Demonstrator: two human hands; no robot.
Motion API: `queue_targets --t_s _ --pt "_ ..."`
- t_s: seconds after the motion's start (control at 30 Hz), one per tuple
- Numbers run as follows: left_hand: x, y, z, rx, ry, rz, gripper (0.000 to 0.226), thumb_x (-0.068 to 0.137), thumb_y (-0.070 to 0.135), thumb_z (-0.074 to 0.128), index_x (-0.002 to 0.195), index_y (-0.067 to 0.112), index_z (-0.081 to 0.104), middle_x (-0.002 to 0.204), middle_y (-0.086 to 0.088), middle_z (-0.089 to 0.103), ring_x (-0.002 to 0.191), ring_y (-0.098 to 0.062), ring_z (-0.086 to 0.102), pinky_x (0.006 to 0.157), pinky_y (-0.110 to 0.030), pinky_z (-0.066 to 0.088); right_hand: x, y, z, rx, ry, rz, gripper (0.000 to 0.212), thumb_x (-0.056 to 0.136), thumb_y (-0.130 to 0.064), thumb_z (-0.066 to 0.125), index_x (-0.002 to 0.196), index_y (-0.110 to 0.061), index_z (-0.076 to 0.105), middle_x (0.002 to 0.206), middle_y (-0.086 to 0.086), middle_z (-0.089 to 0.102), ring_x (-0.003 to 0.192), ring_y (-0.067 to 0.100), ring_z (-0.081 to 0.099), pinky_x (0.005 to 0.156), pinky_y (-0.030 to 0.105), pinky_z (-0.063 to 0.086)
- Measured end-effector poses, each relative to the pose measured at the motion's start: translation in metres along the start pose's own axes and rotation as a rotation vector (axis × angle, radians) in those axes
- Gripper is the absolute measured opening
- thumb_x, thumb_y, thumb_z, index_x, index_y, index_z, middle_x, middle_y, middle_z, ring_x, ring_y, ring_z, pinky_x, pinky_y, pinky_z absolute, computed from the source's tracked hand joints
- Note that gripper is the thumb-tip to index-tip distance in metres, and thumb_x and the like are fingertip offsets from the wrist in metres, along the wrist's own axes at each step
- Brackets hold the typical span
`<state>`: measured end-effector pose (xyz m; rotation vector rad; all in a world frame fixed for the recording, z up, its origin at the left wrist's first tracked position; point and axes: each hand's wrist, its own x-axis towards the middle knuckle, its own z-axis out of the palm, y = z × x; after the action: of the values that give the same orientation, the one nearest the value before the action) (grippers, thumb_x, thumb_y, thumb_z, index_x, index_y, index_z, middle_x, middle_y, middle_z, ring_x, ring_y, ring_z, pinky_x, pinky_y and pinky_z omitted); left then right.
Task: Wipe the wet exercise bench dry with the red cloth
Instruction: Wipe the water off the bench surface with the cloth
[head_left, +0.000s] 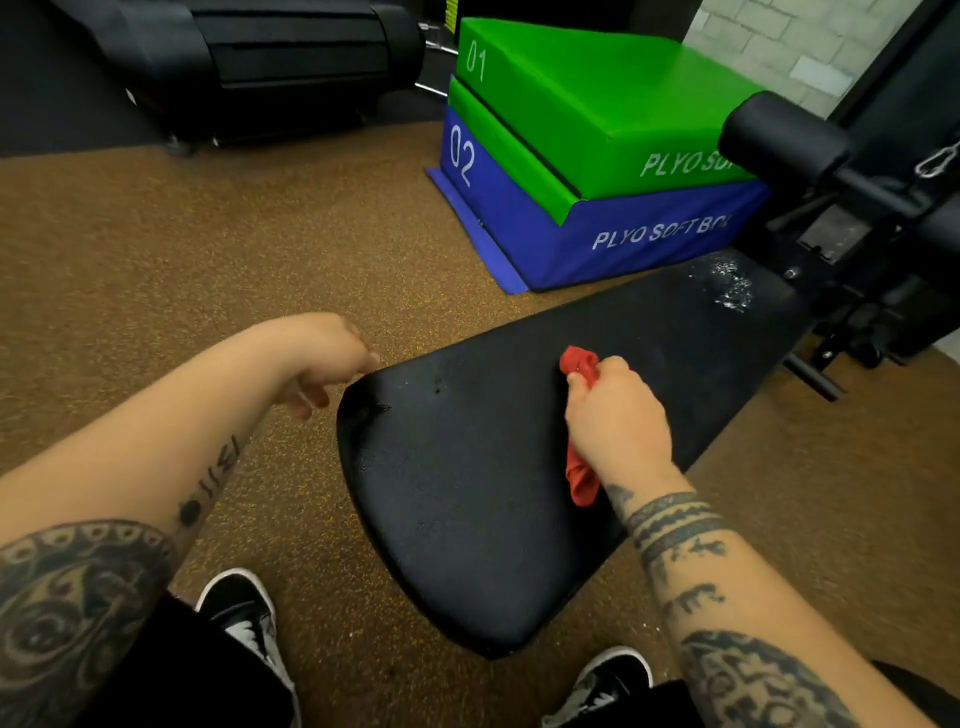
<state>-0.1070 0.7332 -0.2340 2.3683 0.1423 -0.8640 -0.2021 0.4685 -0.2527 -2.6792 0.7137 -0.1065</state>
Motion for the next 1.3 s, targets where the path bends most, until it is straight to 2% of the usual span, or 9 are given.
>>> queue_targets --t_s 0.2,0.43,0.53,0.6,0.77,1.0,1.13,1.2,1.3 --pt "0.003 -0.002 0.009 -0.139 -0.094 -0.016 0.032 0.101 0.031 0.047 0.117 0.008 0.063 0.117 -0.021 0.064 0.079 -0.041 0.068 0.078 -0.050 0.056 -0.027 -0.035 0.016 -0.108 -0.010 -0.110 0.032 0.100 -0.040 0.044 0.115 -0.014 0.056 0.116 0.009 0.065 0.107 0.035 0.064 0.083 0.038 0.048" --pt "0.007 -0.002 0.000 -0.311 -0.146 -0.105 0.050 0.103 0.049 0.038 0.120 0.006 0.057 0.119 -0.025 0.064 0.071 -0.036 0.063 0.068 -0.043 0.052 -0.037 -0.069 0.016 0.328 -0.239 -0.196 0.036 0.098 -0.046 0.048 0.081 -0.018 0.062 0.091 0.010 0.070 0.094 0.033 0.064 0.070 0.032 0.041" --pt "0.012 -0.011 -0.003 -0.366 -0.180 -0.107 0.049 0.103 0.049 0.037 0.118 0.007 0.059 0.118 -0.022 0.063 0.093 -0.048 0.065 0.071 -0.044 0.051 -0.018 -0.061 0.008 0.393 -0.024 -0.076 0.030 0.097 -0.043 0.052 0.104 -0.018 0.066 0.105 0.011 0.071 0.104 0.034 0.063 0.081 0.036 0.046" --pt "0.014 -0.013 -0.003 -0.374 -0.160 -0.093 0.044 0.104 0.044 0.037 0.112 0.007 0.059 0.110 -0.021 0.064 0.085 -0.045 0.066 0.067 -0.042 0.051 -0.007 -0.056 0.008 0.221 -0.029 -0.018 0.034 0.098 -0.041 0.050 0.118 -0.015 0.060 0.117 0.014 0.067 0.111 0.035 0.061 0.086 0.037 0.046" --pt "0.016 -0.014 -0.001 -0.374 -0.161 -0.068 0.045 0.103 0.045 0.037 0.110 0.007 0.060 0.104 -0.019 0.067 0.075 -0.040 0.064 0.067 -0.041 0.052 -0.035 -0.080 0.039 -0.123 -0.056 -0.290 0.027 0.100 -0.034 0.043 0.117 -0.018 0.058 0.114 0.008 0.065 0.104 0.032 0.066 0.079 0.035 0.050" --pt "0.022 -0.010 -0.003 -0.400 -0.260 -0.084 0.069 0.101 0.059 0.025 0.125 0.003 0.056 0.119 -0.022 0.065 0.069 -0.034 0.062 0.070 -0.040 0.050 -0.058 -0.104 0.045 0.145 -0.214 -0.505 0.033 0.098 -0.043 0.045 0.107 -0.019 0.066 0.105 0.010 0.070 0.100 0.037 0.064 0.080 0.042 0.050" --pt "0.023 -0.020 -0.008 -0.417 -0.273 -0.089 0.074 0.101 0.061 0.021 0.129 0.003 0.057 0.127 -0.020 0.064 0.091 -0.046 0.066 0.075 -0.045 0.051 -0.024 -0.090 0.040 0.161 -0.059 -0.268 0.032 0.100 -0.041 0.046 0.104 -0.017 0.066 0.104 0.011 0.069 0.100 0.036 0.063 0.072 0.036 0.040" --pt "0.023 -0.020 -0.010 -0.419 -0.279 -0.087 0.077 0.100 0.064 0.019 0.129 0.003 0.057 0.131 -0.021 0.062 0.114 -0.055 0.056 0.078 -0.047 0.050 -0.023 -0.093 0.045 0.080 -0.070 -0.286 0.031 0.100 -0.040 0.045 0.109 -0.017 0.063 0.108 0.010 0.066 0.101 0.034 0.062 0.072 0.036 0.039" --pt "0.023 -0.020 -0.010 -0.419 -0.280 -0.102 0.087 0.097 0.070 0.015 0.135 0.003 0.054 0.138 -0.020 0.057 0.122 -0.057 0.051 0.086 -0.049 0.048 -0.039 -0.111 0.056 -0.009 -0.102 -0.401 0.030 0.100 -0.040 0.044 0.111 -0.017 0.061 0.111 0.008 0.063 0.100 0.035 0.064 0.072 0.037 0.043"
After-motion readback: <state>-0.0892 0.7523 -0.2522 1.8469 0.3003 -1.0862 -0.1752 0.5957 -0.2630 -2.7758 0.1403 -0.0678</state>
